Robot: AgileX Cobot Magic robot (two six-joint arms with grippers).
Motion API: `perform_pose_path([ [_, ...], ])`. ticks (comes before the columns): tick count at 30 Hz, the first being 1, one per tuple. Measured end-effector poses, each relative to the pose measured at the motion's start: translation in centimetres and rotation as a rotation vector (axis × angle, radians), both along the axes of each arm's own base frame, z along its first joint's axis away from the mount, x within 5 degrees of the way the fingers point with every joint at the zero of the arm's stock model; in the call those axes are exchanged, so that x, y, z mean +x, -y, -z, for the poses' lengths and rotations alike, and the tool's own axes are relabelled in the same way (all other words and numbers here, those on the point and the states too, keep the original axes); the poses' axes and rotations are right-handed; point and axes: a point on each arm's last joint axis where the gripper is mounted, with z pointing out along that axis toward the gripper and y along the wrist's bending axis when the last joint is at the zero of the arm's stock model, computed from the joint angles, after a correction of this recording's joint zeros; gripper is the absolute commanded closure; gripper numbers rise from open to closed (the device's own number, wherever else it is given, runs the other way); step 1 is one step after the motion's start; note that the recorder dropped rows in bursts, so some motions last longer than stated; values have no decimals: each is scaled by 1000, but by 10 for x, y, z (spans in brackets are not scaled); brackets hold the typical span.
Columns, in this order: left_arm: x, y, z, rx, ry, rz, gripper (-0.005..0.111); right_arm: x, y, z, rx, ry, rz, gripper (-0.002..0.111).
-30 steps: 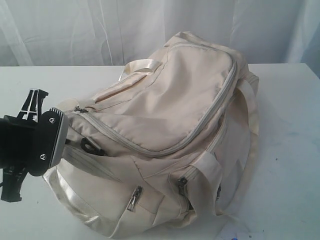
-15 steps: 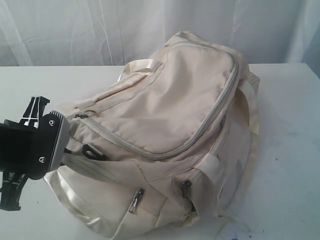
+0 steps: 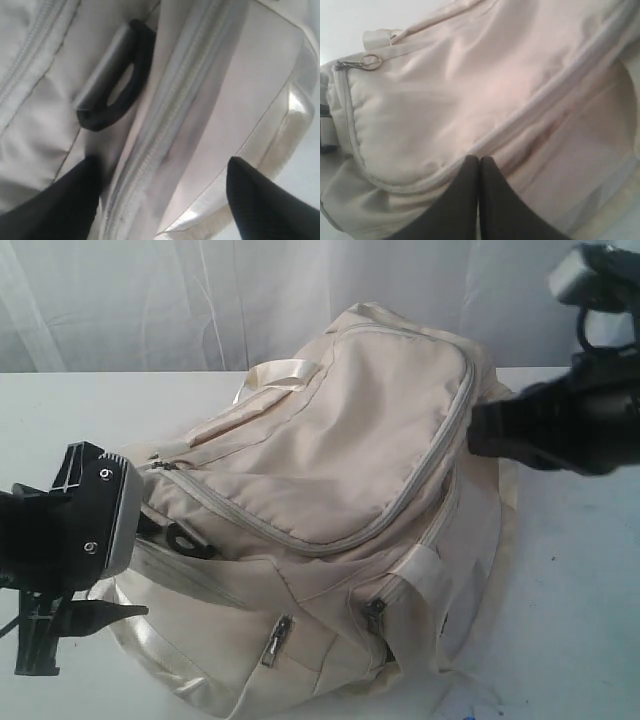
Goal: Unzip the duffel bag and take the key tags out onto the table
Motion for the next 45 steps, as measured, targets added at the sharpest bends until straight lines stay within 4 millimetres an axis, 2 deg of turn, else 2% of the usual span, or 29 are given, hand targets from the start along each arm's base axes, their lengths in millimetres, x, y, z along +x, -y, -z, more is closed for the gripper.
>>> perform_pose_path([
  [4, -4, -2, -15, -47, 60, -31, 32, 27, -21, -12, -23, -14, -88, 108],
  [6, -6, -5, -33, -101, 123, -74, 32, 38, -31, -17, -32, -10, -128, 108],
  [7, -9, -8, -47, -151, 184, -121, 32, 48, -42, -21, -37, -7, -162, 108],
  [10, -16, -18, -71, -270, 294, -245, 37, 66, -67, -21, -48, 4, -226, 108],
  [12, -16, -24, -81, -341, 358, -330, 44, 73, -84, -19, -57, 10, -269, 108],
  [13, -16, -26, -83, -368, 378, -363, 55, 76, -91, -18, -58, 14, -284, 108],
  [14, -15, -31, -85, -423, 415, -437, 67, 81, -110, -15, -60, 20, -319, 108],
  [15, -13, -37, -86, -491, 435, -530, 70, 83, -128, -11, -62, 33, -352, 106],
  [17, -7, -42, -86, -561, 430, -653, 80, 87, -153, -6, -70, 50, -393, 96],
  [18, -2, -45, -89, -595, 429, -732, 89, 89, -164, -4, -75, 60, -413, 89],
  [20, 12, -48, -99, -590, 426, -838, 107, 95, -189, 7, -86, 86, -436, 83],
  [23, 33, -42, -109, -652, 340, -951, 107, 98, -220, 31, -129, 76, -497, 78],
  [28, 41, -44, -102, -632, 315, -1027, 107, 81, -238, 61, -267, -10, -645, 62],
  [32, 41, -42, -102, -645, 303, -1014, 107, 70, -238, 66, -358, -35, -722, 52],
  [34, 40, -36, -103, -672, 277, -954, 107, 69, -237, 67, -378, -44, -737, 51],
  [36, 36, -21, -99, -726, 196, -801, 107, 67, -235, 68, -396, -57, -750, 51],
  [40, 28, -5, -96, -790, 99, -631, 107, 65, -233, 69, -414, -84, -769, 51],
  [45, 22, 0, -100, -873, 28, -597, 107, 62, -229, 70, -453, -122, -798, 51],
])
